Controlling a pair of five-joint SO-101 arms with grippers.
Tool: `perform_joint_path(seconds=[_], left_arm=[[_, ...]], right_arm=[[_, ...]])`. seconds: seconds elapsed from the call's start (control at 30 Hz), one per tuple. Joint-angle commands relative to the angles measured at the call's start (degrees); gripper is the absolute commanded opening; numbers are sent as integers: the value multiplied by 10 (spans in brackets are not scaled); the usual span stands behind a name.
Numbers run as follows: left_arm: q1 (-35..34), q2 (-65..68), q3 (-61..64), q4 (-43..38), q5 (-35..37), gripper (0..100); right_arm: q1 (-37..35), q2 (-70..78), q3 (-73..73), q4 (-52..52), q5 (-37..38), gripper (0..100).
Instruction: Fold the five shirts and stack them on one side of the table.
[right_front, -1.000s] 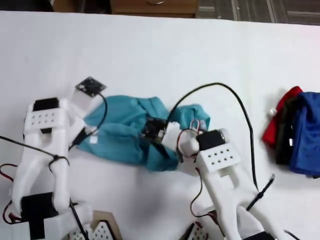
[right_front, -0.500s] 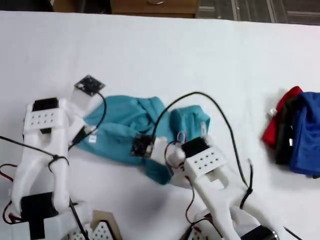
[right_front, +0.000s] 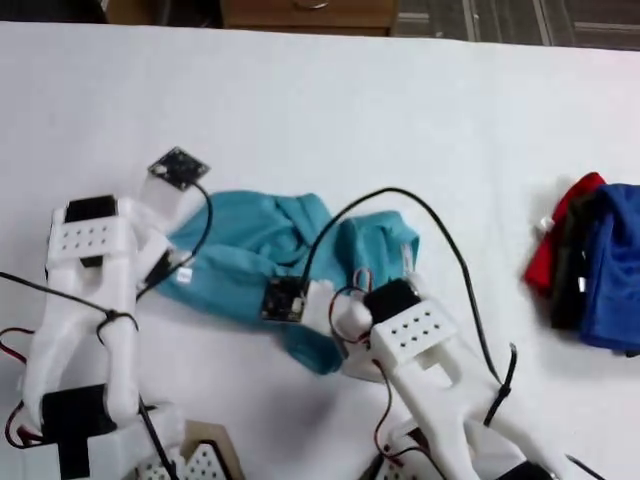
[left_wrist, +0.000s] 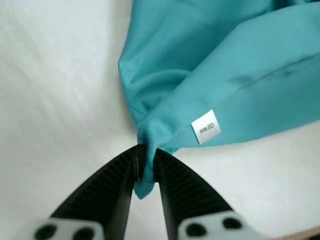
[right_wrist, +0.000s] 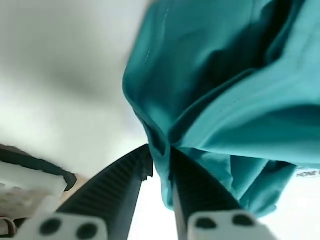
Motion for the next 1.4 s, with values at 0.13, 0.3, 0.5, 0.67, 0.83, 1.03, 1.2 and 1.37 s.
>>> perform_joint_path(seconds=[0.13,0.3,0.5,0.67,0.83,1.03,1.2,1.37], left_arm=[[15,-24,-10,20,-1,23],[27,-25,-27,60,-5,23],[9,-77,-229,231,-22,23],[5,-178,-362,318,-25,23],[-22,-302,-347,318,-26,23],[-28,-436,-336,317,-73,23],[-80,-491,-228,287,-166,23],[-102,-525,-160,207,-190,23]], right_arm=[[95,-15,-87,-65,-4,20],[167,-21,-229,-77,-5,19],[214,-21,-377,-67,33,19],[241,-22,-423,-67,42,19],[256,-79,-485,-64,43,19],[274,-196,-586,-27,43,19],[321,-262,-635,-22,41,19],[327,-294,-637,7,40,19]])
